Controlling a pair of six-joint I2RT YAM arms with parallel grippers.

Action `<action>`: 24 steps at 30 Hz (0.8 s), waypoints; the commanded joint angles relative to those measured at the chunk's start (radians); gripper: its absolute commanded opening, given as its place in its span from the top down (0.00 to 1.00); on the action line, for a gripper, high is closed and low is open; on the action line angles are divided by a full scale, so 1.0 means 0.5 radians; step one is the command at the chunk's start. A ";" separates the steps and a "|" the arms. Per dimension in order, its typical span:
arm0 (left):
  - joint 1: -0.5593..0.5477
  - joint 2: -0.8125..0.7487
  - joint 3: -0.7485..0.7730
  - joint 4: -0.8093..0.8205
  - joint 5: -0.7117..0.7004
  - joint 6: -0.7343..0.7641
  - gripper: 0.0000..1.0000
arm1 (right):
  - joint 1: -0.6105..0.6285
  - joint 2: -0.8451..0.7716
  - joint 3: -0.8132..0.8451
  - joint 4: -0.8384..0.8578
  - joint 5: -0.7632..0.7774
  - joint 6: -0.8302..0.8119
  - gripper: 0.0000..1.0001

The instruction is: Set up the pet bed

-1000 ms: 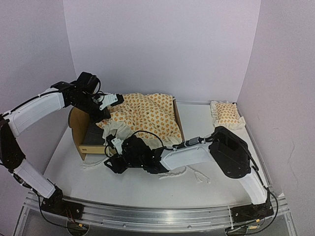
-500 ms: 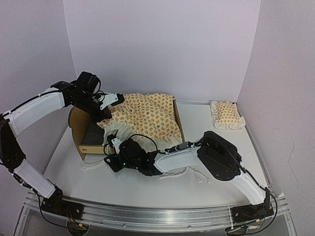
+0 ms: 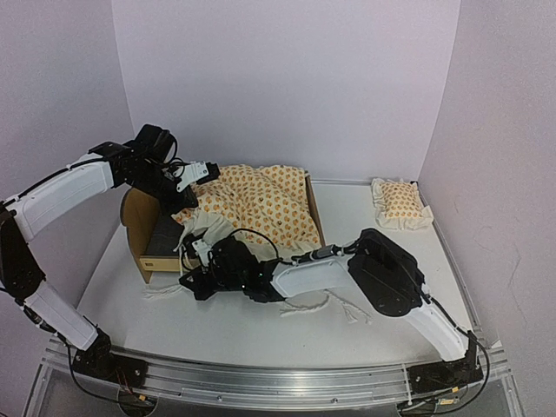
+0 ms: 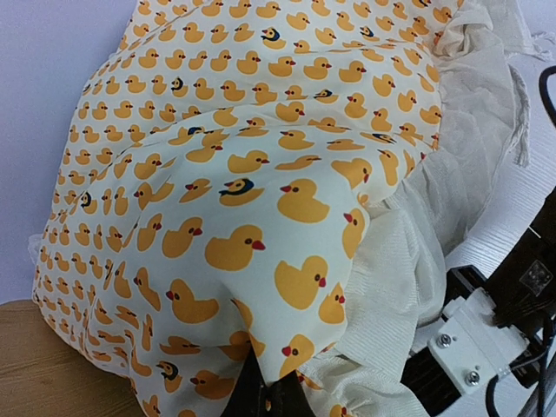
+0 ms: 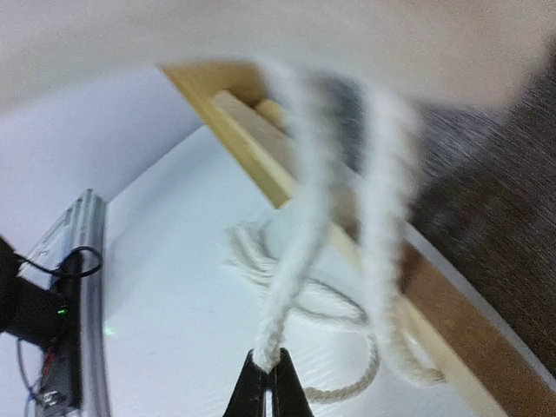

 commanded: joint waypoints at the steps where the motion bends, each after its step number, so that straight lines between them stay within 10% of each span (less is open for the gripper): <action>1: 0.007 0.019 0.080 0.060 0.047 -0.049 1.00 | -0.015 -0.406 0.087 0.084 -0.560 0.074 1.00; 9: 0.006 0.039 0.114 -0.011 0.119 -0.101 0.94 | -0.138 -0.541 -0.010 0.427 -0.550 0.558 1.00; 14: 0.007 0.001 0.194 -0.056 0.159 -0.210 0.16 | -0.158 -0.581 -0.072 0.572 -0.353 0.593 1.00; 16: 0.018 -0.025 0.235 -0.049 0.160 -0.300 0.01 | -0.169 -0.600 -0.091 0.601 -0.312 0.619 1.00; 24: 0.275 -0.368 0.246 0.219 0.727 -0.818 0.00 | -0.214 -0.621 -0.258 0.617 0.018 0.770 1.00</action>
